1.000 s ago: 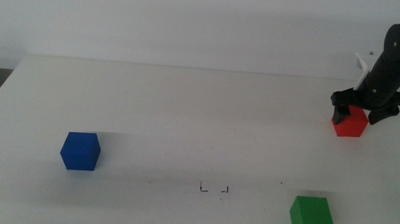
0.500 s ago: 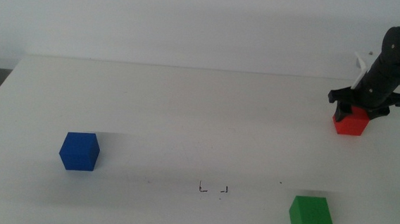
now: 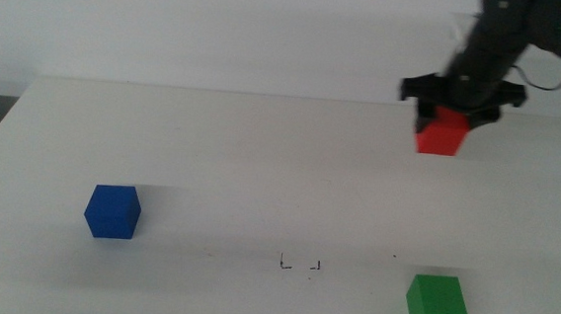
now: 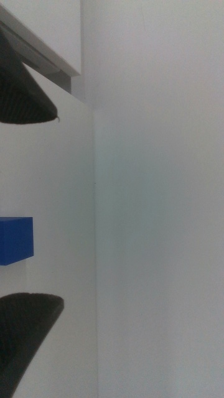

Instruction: Stack red cubes first, then green, then blue cubes in a specific spot.

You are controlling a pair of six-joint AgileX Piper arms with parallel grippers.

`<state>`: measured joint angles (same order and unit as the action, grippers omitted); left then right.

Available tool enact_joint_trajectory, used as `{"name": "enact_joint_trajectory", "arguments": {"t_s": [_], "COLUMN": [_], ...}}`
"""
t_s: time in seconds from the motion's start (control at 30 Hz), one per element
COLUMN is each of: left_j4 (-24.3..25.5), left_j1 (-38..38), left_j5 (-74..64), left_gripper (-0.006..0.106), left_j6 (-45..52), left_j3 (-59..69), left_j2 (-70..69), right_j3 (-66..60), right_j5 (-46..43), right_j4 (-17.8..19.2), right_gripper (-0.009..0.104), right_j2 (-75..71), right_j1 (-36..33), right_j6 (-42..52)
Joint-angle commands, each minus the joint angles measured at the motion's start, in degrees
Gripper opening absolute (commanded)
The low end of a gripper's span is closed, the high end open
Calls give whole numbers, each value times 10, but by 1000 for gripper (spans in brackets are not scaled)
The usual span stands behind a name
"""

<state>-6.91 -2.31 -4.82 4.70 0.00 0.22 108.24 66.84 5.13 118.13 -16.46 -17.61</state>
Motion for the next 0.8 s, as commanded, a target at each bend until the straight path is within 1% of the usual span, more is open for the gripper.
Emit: {"name": "enact_joint_trajectory", "arguments": {"t_s": [0.0,0.07,0.17,0.3,0.33,0.43,0.6,0.77], "left_j4": [-5,-5,-5,-5,-5,-5,-5,-5], "left_j1": [1,1,1,1,1,1,1,1], "left_j5": [8,8,8,8,8,8,8,8], "left_gripper": [91,91,91,91,91,91,91,91], "left_j6": [-2,-2,-2,-2,-2,-2,-2,-2], "left_j3": [0,0,0,0,0,0,0,0], "left_j2": [-2,-2,-2,-2,-2,-2,-2,-2], "right_j3": [3,3,3,3,3,3,1,-21], "right_j5": [19,31,31,31,31,31,31,31], "right_j4": [27,40,40,53,52,65,69,98], "right_gripper": [14,14,14,14,14,14,14,14], "right_j2": [-19,-22,-24,-24,-24,-19,-5,12], "right_j1": [-47,-88,-142,-202,-211,-239,-275,-288], "right_j6": [-55,-95,-143,-206,-222,-253,-293,-333]}}
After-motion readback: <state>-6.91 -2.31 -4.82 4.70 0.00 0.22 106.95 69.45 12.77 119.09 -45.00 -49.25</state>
